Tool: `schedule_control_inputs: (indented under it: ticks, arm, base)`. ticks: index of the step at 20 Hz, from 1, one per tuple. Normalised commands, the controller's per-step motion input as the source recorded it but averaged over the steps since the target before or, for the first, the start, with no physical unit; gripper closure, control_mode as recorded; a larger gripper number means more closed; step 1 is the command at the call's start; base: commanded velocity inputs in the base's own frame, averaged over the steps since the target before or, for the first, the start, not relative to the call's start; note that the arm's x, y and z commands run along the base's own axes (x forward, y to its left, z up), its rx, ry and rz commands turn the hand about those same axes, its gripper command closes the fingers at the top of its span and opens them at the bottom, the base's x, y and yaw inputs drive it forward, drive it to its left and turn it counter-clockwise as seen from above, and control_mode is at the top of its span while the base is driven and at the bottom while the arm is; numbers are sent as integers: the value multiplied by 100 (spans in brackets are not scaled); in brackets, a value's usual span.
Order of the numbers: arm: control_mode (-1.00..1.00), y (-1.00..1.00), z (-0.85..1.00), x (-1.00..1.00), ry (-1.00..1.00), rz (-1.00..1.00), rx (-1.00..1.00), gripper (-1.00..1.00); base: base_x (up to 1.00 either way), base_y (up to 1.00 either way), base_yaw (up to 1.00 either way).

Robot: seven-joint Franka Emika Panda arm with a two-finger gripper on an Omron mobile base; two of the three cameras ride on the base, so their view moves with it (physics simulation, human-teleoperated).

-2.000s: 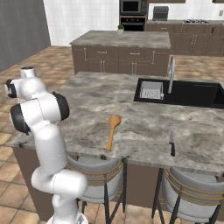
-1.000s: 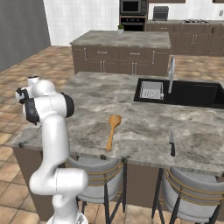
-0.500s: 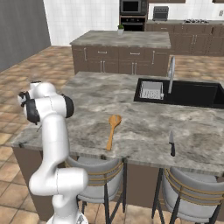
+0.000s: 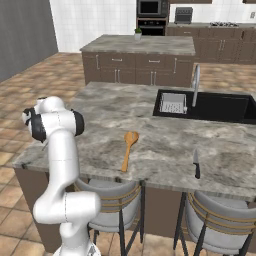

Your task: Pick up the metallic utensils from the counter and place them in the open drawer. Make sure not to pick up any wooden utensils.

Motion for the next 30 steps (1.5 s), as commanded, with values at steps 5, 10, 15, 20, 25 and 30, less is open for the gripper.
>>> schedule_control_inputs:
  ticks: [5,10,15,20,25,30]
  arm:
    - [-100,0,-25,1,1,0,0,-100]
    - [-100,0,-20,23,0,0,0,-100]
    - [-100,0,-13,10,0,0,0,-100]
    - [-100,0,-12,0,0,0,0,100]
    - [-100,0,-3,0,1,0,0,100]
    - [-100,0,-4,0,2,0,0,100]
  base:
    - [0,0,0]
    - [0,0,0]
    - [0,0,0]
    - [0,0,0]
    - [0,0,0]
    - [0,0,0]
